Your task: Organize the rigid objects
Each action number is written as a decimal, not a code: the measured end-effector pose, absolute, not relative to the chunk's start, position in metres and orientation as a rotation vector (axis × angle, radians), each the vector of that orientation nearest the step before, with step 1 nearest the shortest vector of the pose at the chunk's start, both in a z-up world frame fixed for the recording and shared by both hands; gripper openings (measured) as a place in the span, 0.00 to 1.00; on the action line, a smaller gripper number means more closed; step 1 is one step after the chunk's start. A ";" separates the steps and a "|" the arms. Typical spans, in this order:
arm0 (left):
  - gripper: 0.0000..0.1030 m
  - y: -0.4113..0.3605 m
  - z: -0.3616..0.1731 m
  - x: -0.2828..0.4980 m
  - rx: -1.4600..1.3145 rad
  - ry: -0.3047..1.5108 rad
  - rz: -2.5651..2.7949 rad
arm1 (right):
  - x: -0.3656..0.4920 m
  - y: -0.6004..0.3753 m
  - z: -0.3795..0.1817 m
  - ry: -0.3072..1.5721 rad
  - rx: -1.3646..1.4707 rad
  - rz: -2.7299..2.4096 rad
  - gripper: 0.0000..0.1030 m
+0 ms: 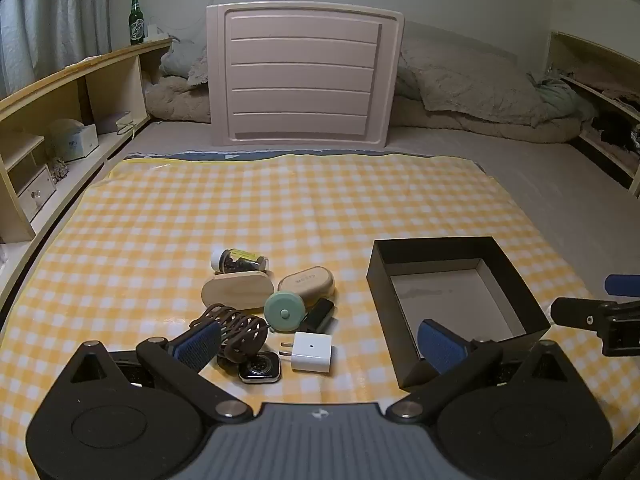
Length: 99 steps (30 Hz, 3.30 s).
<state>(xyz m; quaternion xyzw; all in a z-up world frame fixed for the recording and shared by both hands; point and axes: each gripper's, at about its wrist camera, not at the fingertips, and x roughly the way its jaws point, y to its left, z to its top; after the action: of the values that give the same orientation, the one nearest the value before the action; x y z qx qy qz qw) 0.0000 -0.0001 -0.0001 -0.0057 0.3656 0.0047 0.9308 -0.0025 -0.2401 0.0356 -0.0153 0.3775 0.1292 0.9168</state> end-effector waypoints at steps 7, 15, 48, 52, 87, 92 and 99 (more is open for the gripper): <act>1.00 0.000 0.000 0.000 -0.015 0.753 0.007 | -0.005 -0.240 0.035 0.773 -0.033 0.267 0.99; 1.00 0.000 0.000 0.000 -0.013 0.753 0.009 | -0.006 -0.240 0.036 0.774 -0.034 0.265 0.99; 1.00 -0.001 0.000 0.000 -0.010 0.755 0.009 | -0.006 -0.239 0.033 0.782 -0.050 0.264 0.99; 1.00 -0.001 0.000 0.000 -0.010 0.756 0.010 | -0.005 -0.240 0.033 0.782 -0.050 0.265 0.99; 1.00 -0.002 -0.005 -0.001 -0.009 0.756 0.010 | -0.006 -0.240 0.034 0.782 -0.051 0.265 0.99; 1.00 -0.002 -0.005 -0.001 -0.009 0.755 0.010 | -0.006 -0.240 0.034 0.782 -0.050 0.265 0.99; 1.00 -0.002 -0.005 -0.001 -0.008 0.755 0.010 | -0.006 -0.240 0.034 0.782 -0.050 0.265 0.99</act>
<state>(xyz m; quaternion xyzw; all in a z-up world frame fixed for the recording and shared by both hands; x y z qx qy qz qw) -0.0007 -0.0022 -0.0046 -0.0041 0.3686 0.0049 0.9296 -0.0061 -0.2395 0.0337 -0.0241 0.3798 0.1287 0.9157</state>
